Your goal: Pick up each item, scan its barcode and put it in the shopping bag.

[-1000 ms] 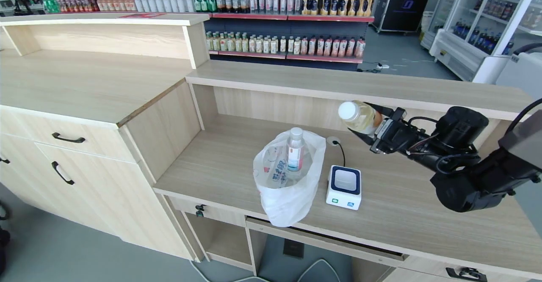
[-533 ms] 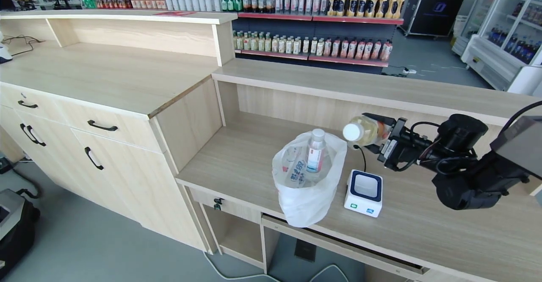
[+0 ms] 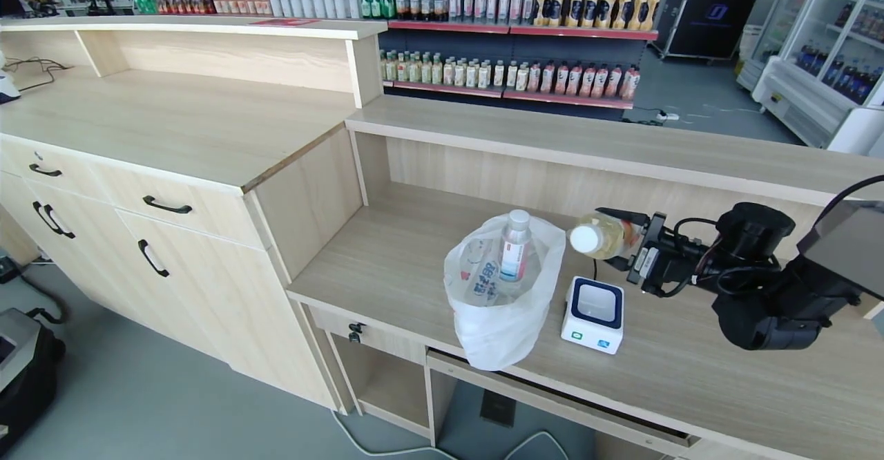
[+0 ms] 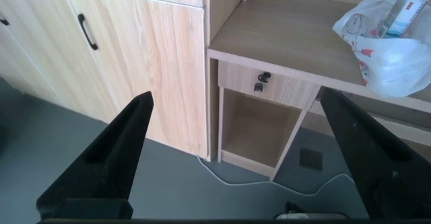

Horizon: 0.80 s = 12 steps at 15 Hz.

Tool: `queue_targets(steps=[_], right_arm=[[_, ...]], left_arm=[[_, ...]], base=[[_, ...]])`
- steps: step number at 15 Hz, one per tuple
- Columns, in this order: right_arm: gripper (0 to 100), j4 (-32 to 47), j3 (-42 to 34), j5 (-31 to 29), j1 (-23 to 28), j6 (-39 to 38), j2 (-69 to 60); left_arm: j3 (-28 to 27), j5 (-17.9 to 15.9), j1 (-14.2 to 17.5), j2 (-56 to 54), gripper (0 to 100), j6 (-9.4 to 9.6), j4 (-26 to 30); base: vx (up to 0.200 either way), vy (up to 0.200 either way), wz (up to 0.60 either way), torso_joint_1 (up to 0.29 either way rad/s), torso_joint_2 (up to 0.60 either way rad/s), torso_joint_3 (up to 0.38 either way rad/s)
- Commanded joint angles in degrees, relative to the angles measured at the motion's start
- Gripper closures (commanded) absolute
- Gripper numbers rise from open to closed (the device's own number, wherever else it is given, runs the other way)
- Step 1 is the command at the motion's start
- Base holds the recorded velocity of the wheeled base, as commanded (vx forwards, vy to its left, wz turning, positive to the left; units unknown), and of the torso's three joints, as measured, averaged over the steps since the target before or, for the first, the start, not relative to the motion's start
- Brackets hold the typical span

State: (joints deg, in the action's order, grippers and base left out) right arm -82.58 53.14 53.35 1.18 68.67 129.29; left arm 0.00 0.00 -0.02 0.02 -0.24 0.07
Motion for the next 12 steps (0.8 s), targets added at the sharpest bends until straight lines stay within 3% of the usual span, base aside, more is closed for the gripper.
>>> queue_targets(steps=[1, 7, 12], right_arm=[[100, 0.2, -2.3, 0.2, 0.3, -0.2, 0.3], [100, 8.0, -2.4, 1.9, 1.8, -0.6, 0.3], [100, 8.4, 1.0, 2.9, 1.8, -3.3, 2.8]], left_arm=[[0.0, 0.0, 0.0, 0.0, 0, -0.02, 0.0], [0.0, 0.0, 0.0, 0.0, 0, -0.02, 0.0], [0.0, 0.0, 0.0, 0.0, 0, -0.02, 0.0]], base=[[0.000, 0.000, 0.00, 0.000, 0.00, 0.000], [0.000, 0.000, 0.00, 0.000, 0.00, 0.000], [0.000, 0.000, 0.00, 0.000, 0.00, 0.000]])
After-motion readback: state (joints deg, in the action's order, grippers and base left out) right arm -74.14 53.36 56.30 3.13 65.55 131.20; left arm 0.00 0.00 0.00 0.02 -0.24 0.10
